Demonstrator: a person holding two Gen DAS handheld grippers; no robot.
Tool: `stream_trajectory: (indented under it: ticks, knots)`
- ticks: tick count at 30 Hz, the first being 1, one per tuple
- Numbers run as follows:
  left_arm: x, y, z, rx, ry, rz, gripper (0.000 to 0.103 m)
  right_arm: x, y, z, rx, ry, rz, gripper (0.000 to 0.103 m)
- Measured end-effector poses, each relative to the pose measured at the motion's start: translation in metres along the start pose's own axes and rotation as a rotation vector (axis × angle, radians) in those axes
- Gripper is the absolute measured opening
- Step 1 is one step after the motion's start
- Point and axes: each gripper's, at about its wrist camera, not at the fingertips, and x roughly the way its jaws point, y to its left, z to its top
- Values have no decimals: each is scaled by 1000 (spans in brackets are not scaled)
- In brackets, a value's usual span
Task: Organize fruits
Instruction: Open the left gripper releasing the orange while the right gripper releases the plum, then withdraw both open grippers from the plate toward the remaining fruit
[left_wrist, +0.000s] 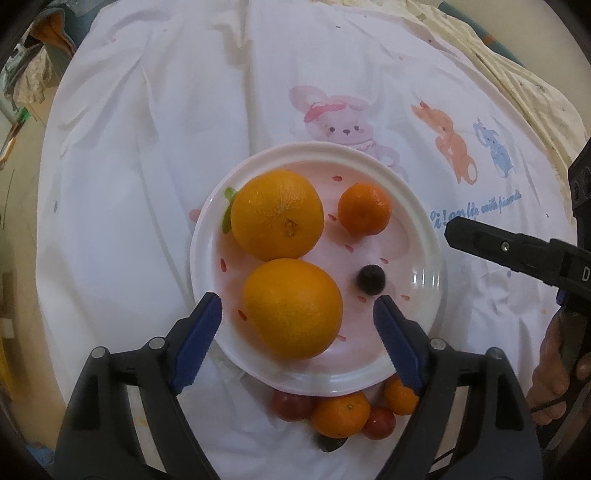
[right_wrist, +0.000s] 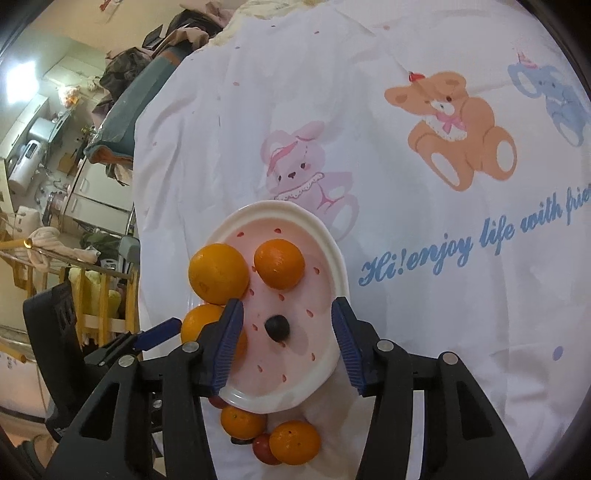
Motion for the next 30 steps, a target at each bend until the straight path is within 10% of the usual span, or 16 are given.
stream_trajectory:
  ticks: [13,30]
  knots:
    - [-26,1,-8,1,-84,26,82,-21,4,-10,12,-50,-70,83]
    - [-71,20,-43,-42,-158,68,82,-74,11,-57,7,-172,-127,85]
